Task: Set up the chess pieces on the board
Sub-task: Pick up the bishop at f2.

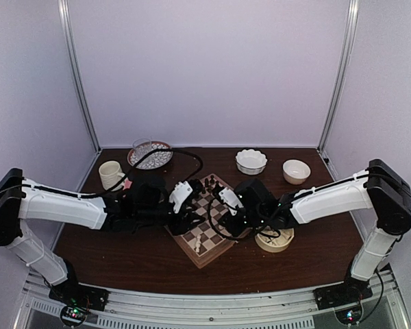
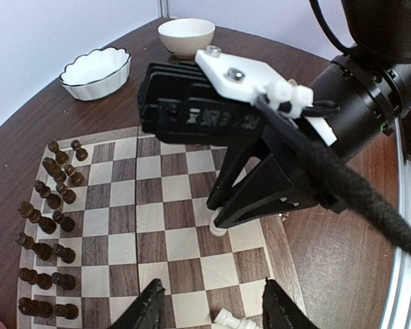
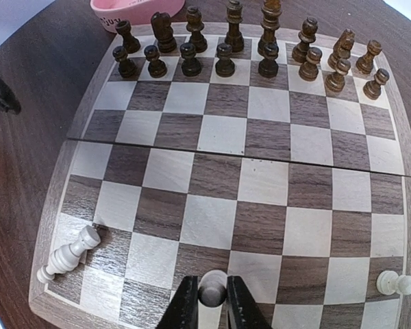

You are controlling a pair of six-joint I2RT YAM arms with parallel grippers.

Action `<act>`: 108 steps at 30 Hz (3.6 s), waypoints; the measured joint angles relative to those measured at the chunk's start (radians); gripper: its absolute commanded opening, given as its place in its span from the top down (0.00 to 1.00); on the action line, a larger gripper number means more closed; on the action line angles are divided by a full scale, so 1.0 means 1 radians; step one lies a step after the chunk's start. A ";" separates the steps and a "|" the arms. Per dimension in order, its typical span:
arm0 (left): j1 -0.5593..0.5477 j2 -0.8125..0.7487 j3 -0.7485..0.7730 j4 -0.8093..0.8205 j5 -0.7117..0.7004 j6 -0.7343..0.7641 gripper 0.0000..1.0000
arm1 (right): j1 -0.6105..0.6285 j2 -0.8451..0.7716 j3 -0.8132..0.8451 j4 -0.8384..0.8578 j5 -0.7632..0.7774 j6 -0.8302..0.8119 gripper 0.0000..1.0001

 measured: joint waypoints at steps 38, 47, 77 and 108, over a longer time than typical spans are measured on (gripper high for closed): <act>-0.147 0.131 0.207 -0.474 -0.550 -0.500 0.08 | 0.000 -0.133 -0.084 0.054 0.179 0.005 0.95; -0.192 0.149 0.238 -0.507 -0.558 -0.600 0.20 | 0.000 -0.139 -0.087 0.055 0.214 0.005 0.94; -0.252 0.304 0.316 -0.561 -0.602 -0.715 0.42 | -0.002 -0.139 -0.087 0.055 0.254 0.004 0.94; -0.264 0.366 0.365 -0.612 -0.599 -0.760 0.89 | -0.002 -0.154 -0.088 0.055 0.269 0.004 0.94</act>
